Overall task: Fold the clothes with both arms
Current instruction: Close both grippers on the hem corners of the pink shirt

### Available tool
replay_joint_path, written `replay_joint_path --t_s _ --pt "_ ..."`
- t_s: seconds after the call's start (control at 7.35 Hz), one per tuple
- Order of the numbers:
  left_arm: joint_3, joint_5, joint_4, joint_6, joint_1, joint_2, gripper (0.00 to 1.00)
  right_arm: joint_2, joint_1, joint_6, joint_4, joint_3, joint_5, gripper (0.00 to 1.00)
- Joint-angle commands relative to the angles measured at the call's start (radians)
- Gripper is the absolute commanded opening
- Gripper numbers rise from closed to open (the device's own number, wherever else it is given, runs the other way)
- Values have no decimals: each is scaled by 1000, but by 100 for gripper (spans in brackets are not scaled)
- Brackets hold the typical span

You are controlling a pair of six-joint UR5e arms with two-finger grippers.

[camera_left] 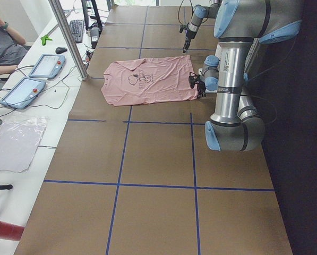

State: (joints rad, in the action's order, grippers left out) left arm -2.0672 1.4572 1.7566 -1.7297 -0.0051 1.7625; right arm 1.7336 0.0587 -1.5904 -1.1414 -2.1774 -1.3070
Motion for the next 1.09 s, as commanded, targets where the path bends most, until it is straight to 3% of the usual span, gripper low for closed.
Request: replay_joint_path --t_s 0.0,0.95 --pt "-1 -23 0 13 0 2 0 -2 -31 -31 -6 28 28 56" --pt "-5 -23 0 36 -10 5 0 -35 -62 -46 -4 68 55 47"
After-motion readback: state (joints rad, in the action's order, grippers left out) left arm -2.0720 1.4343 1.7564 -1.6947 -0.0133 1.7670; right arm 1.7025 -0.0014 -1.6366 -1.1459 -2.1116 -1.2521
